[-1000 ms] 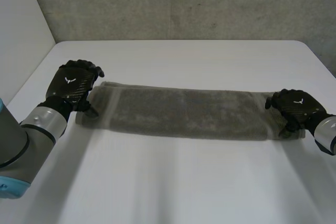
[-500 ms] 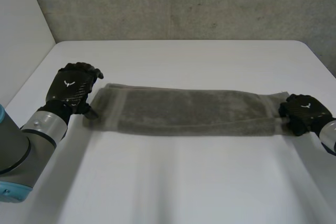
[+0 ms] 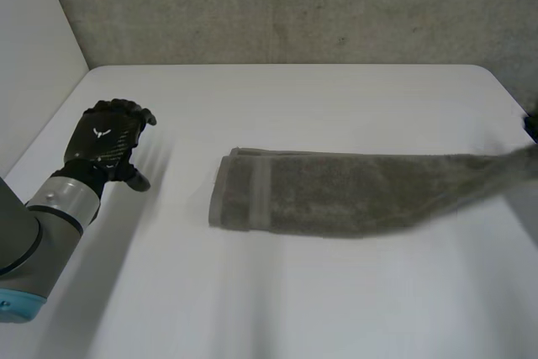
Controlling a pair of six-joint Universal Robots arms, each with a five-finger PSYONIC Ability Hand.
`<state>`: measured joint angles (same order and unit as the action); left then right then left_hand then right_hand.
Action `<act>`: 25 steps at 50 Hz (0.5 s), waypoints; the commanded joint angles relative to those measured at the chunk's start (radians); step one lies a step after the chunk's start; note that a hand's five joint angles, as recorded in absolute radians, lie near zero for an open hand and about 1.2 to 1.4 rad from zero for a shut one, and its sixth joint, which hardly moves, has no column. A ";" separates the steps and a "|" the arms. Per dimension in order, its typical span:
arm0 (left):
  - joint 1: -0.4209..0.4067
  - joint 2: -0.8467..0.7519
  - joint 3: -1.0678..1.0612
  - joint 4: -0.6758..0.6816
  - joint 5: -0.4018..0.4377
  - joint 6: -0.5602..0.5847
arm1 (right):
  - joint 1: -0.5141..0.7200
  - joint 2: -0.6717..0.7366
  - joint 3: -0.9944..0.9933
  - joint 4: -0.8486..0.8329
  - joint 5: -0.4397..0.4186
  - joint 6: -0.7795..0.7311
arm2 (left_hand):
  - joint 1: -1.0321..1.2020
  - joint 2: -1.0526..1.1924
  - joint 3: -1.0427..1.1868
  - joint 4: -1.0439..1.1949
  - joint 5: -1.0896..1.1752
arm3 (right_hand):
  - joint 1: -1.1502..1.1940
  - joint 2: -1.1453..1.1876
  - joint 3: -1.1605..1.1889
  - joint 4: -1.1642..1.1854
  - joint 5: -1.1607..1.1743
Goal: Fold the towel.
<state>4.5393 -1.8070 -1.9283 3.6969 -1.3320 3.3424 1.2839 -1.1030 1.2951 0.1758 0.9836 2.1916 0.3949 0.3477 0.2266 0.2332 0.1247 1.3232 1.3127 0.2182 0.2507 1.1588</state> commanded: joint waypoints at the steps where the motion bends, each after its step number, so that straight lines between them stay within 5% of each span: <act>1: 0.000 0.000 0.000 0.000 -0.004 0.000 | 0.373 -0.037 -0.117 -0.010 0.062 0.069 | -0.102 -0.055 -0.052 -0.059 -0.006 | 0.073 0.084 -0.044 -0.076 0.063; 10: 0.000 -0.002 -0.003 0.000 -0.006 0.000 | 0.906 0.208 -0.295 -0.051 0.211 0.076 | -0.105 -0.058 -0.052 -0.059 -0.009 | 0.073 0.084 -0.044 -0.076 0.063; 21: 0.000 -0.008 -0.003 0.000 -0.007 0.000 | 1.126 0.494 -0.484 -0.111 0.279 0.074 | -0.111 -0.064 -0.052 -0.059 -0.015 | 0.073 0.084 -0.044 -0.076 0.063; 23: 0.000 -0.008 -0.003 0.000 -0.009 0.000 | 1.132 0.503 -0.482 -0.142 0.326 0.080 | -0.111 -0.064 -0.052 -0.059 -0.015 | -1.149 -1.138 -0.044 -0.076 -1.159; 25: 0.000 -0.008 -0.005 0.000 -0.007 0.000 | 1.132 0.493 -0.470 -0.163 0.355 0.089 | -0.114 -0.067 -0.052 -0.059 -0.018 | -1.149 -1.138 -0.044 -0.076 -1.159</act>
<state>4.5390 -1.8136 -1.9314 3.6976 -1.3390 3.3425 2.4100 -0.6267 0.8242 0.0622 1.2647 2.2687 0.3949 0.3444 0.2267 0.2332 0.1241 1.0990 1.0895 0.2181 0.2507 0.9274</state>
